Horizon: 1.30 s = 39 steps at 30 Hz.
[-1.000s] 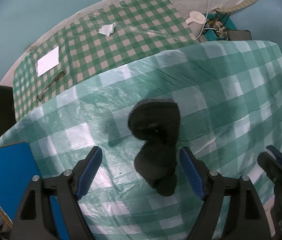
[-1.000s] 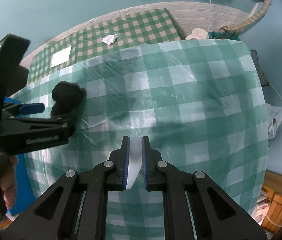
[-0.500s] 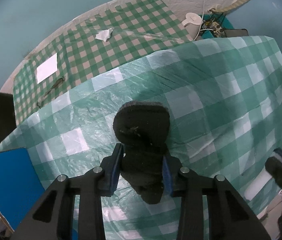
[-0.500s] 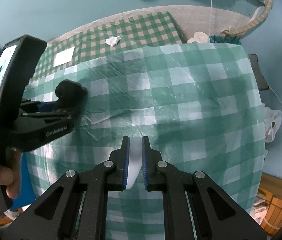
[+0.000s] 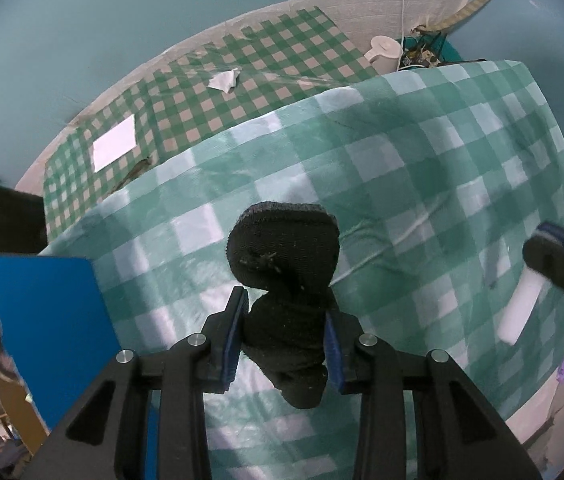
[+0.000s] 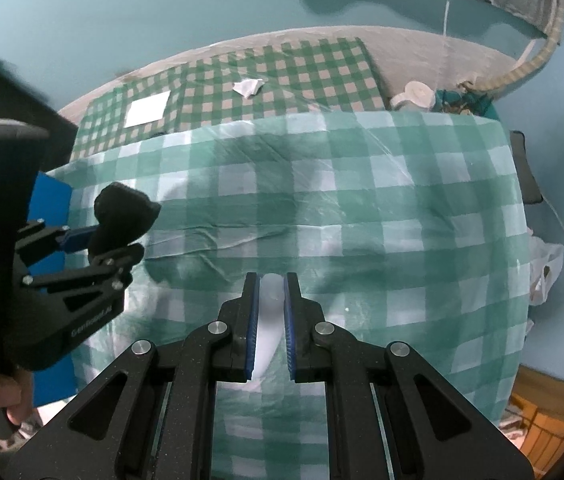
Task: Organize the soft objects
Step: 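Lift and carry the black sock and white foam piece over the box with both tools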
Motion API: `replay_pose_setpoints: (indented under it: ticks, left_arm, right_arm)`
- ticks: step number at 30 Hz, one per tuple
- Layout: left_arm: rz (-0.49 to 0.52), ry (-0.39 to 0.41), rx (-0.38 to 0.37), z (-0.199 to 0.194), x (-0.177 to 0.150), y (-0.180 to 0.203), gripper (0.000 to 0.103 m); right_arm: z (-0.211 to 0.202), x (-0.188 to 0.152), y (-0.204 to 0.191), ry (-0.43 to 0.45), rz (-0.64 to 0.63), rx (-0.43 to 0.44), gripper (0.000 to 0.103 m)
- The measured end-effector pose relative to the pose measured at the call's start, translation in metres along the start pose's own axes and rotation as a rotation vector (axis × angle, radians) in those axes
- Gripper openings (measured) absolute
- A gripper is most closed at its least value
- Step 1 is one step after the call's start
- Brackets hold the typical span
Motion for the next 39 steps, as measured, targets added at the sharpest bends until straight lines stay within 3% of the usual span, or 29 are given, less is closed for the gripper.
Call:
replay_pose_setpoints:
  ticks: [23,39]
  left_arm:
    - [-0.051,0.139,-0.041,-0.091,-0.061,-0.031,0.036]
    - [-0.195,0.198,-0.042,-0.132,-0.120,-0.087,0.036]
  right_arm:
    - [-0.050,-0.008,-0.056,0.053,-0.096,0.012,0.009]
    - [-0.092,-0.004,-0.114,0.112,-0.201,0.054,0.009]
Point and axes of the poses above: each gripper's, at about its wrist camera, not at the fingertips, and z roughly the way its jaws point, y to its right, x to its top, the point moved 3 cm from there along z, roughly the way its jaws point, and after that the axes turned 15 degrees about -x, right-handed, at the moved point
